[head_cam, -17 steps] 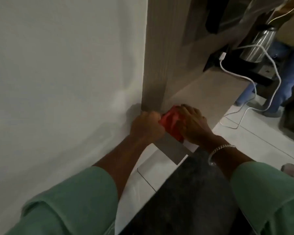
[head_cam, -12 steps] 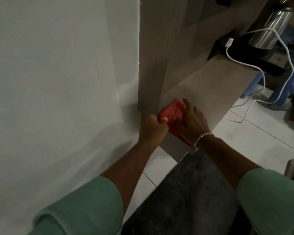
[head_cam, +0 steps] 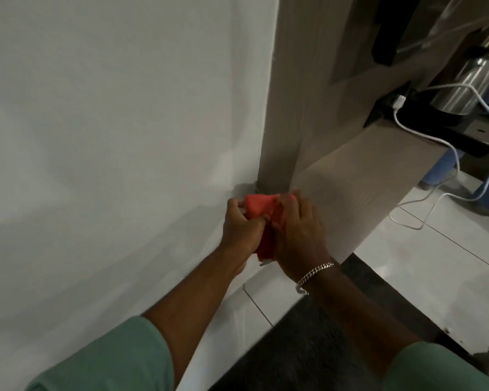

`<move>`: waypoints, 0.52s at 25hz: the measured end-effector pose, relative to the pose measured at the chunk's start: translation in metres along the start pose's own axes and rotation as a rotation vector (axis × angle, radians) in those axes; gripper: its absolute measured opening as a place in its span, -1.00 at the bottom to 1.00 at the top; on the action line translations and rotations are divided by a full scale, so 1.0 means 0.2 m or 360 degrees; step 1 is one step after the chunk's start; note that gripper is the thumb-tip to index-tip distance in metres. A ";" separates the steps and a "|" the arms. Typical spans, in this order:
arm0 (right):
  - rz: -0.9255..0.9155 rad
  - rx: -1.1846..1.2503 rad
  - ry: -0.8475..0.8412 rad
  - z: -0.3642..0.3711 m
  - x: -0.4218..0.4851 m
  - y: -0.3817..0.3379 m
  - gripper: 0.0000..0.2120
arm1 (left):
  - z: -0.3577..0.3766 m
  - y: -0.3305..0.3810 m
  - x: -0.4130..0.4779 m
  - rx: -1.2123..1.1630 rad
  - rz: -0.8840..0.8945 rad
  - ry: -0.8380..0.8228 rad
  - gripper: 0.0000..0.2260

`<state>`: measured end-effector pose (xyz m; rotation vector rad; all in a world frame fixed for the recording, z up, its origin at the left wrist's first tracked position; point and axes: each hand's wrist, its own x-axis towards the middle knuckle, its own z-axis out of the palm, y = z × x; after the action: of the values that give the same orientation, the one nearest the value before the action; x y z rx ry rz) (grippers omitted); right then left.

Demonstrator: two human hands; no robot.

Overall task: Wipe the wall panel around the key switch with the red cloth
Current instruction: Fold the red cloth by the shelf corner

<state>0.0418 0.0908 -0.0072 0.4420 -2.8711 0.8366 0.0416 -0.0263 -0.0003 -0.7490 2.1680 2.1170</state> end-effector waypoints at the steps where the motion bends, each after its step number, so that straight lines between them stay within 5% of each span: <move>1: -0.0219 -0.0063 0.0046 -0.02 -0.02 -0.10 -0.44 | -0.08 0.06 -0.04 -0.0031 0.0018 -0.0044 -0.69; 3: -0.0576 -0.0093 0.0149 -0.07 -0.05 -0.31 -0.47 | -0.29 0.18 -0.16 -0.0225 0.0024 -0.0189 -0.78; 7: -0.0763 -0.0164 0.0290 -0.16 -0.11 -0.71 -0.40 | -0.72 0.43 -0.43 -0.0525 -0.0012 -0.0374 -0.72; 10: -0.0952 -0.0105 0.0329 -0.24 -0.18 -1.04 -0.18 | -1.03 0.61 -0.68 -0.0526 0.0182 -0.0495 -0.74; 13: -0.1220 0.0065 0.0536 -0.32 -0.24 -1.37 -0.20 | -1.31 0.81 -0.97 -0.0273 0.0434 -0.0479 -0.74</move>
<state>0.1750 -0.0830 0.1766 1.1683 -2.1051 0.7216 0.2395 -0.2174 0.2381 -0.1254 2.0433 2.3797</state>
